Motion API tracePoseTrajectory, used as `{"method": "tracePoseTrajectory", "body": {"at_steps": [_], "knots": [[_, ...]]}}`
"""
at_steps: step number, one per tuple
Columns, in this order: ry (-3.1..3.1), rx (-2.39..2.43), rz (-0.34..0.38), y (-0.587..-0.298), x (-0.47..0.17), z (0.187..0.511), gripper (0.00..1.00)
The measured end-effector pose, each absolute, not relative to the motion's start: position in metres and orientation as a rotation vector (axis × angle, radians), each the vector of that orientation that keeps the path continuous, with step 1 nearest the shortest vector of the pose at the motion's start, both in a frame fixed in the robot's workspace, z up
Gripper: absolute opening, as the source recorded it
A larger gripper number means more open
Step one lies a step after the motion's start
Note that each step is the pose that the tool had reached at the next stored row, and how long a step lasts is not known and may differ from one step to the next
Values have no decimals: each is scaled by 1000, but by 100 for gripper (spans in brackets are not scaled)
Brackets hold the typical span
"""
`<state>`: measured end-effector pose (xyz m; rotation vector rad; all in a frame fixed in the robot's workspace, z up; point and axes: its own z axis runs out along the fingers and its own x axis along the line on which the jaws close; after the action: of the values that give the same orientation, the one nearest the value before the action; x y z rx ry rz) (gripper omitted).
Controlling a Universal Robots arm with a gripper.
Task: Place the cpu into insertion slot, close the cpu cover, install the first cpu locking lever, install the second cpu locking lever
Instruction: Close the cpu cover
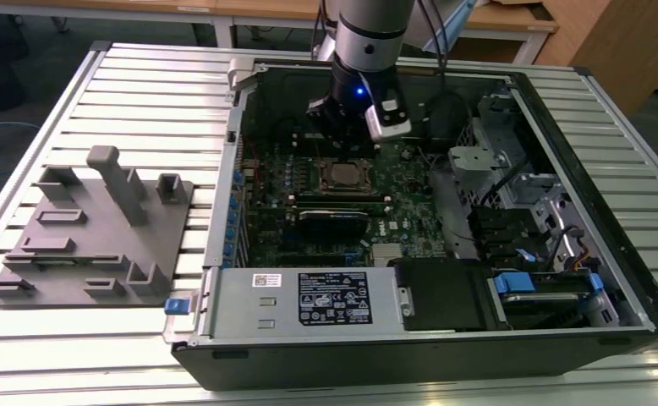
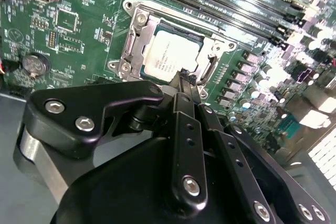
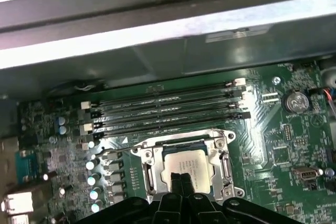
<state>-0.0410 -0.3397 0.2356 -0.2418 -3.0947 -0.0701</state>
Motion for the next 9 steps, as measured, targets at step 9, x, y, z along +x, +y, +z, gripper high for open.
{"method": "tracePoseTrajectory", "body": {"at_steps": [9], "knots": [[-3095,-230,-70,-340,-41,236,11]]}}
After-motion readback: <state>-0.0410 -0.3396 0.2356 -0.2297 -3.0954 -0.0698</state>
